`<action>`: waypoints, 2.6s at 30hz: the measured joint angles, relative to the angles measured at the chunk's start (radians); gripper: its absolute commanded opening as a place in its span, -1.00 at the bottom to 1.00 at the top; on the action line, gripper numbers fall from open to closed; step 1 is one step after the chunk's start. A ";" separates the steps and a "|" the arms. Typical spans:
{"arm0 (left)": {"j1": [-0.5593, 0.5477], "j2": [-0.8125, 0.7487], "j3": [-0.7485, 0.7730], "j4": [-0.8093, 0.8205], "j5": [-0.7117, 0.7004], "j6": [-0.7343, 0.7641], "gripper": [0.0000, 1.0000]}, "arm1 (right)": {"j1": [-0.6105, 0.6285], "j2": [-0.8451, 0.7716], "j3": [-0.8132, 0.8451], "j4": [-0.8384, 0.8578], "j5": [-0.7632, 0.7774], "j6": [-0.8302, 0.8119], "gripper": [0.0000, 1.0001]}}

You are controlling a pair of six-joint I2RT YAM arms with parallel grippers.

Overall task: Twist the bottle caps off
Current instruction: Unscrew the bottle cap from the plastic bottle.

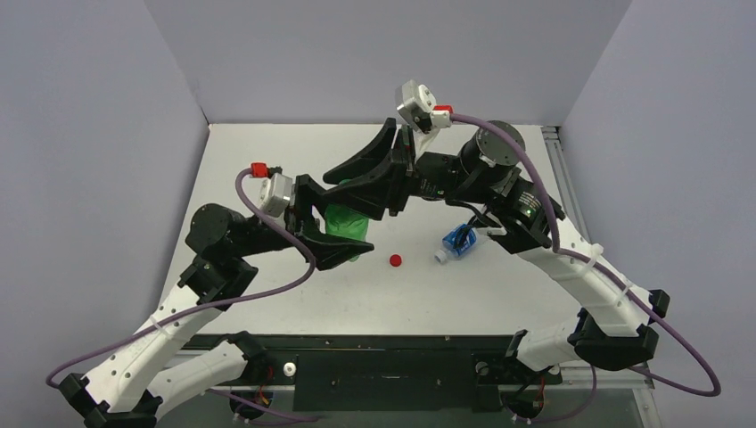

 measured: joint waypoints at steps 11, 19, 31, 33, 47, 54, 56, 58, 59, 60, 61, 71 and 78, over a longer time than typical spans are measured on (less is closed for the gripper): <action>-0.043 0.002 0.047 0.053 0.163 -0.044 -1.00 | -0.048 0.046 -0.005 0.290 -0.421 0.220 -0.81; -0.038 0.010 0.045 -0.012 0.096 0.002 -1.00 | -0.055 0.010 0.104 -0.093 -0.074 -0.001 0.60; -0.035 0.016 0.043 -0.090 -0.171 0.102 -1.00 | 0.188 0.016 0.241 -0.325 0.726 -0.153 0.19; -0.035 0.018 0.043 -0.098 -0.189 0.106 -1.00 | 0.200 0.040 0.242 -0.333 0.774 -0.153 0.07; -0.033 0.024 0.043 -0.130 -0.262 0.125 -1.00 | 0.212 0.143 0.309 -0.360 0.844 -0.141 -0.45; -0.033 0.024 0.043 -0.130 -0.273 0.123 -1.00 | 0.212 0.174 0.361 -0.396 0.847 -0.131 -0.29; -0.033 0.024 0.043 -0.130 -0.276 0.123 -1.00 | 0.212 0.177 0.363 -0.402 0.850 -0.124 -0.30; -0.033 0.024 0.043 -0.130 -0.280 0.123 -1.00 | 0.211 0.178 0.363 -0.407 0.854 -0.121 -0.38; -0.033 0.024 0.043 -0.131 -0.282 0.123 -1.00 | 0.211 0.178 0.363 -0.407 0.855 -0.118 -0.41; -0.033 0.024 0.043 -0.132 -0.284 0.123 -1.00 | 0.210 0.178 0.363 -0.407 0.856 -0.116 -0.51; -0.033 0.024 0.043 -0.133 -0.285 0.123 -1.00 | 0.210 0.178 0.363 -0.407 0.857 -0.116 -0.57; -0.033 0.026 0.047 -0.136 -0.287 0.109 -1.00 | 0.204 0.177 0.361 -0.405 0.856 -0.105 -1.00; -0.027 0.039 0.069 -0.159 -0.249 0.048 -1.00 | 0.091 0.108 0.245 -0.326 0.546 -0.091 -1.00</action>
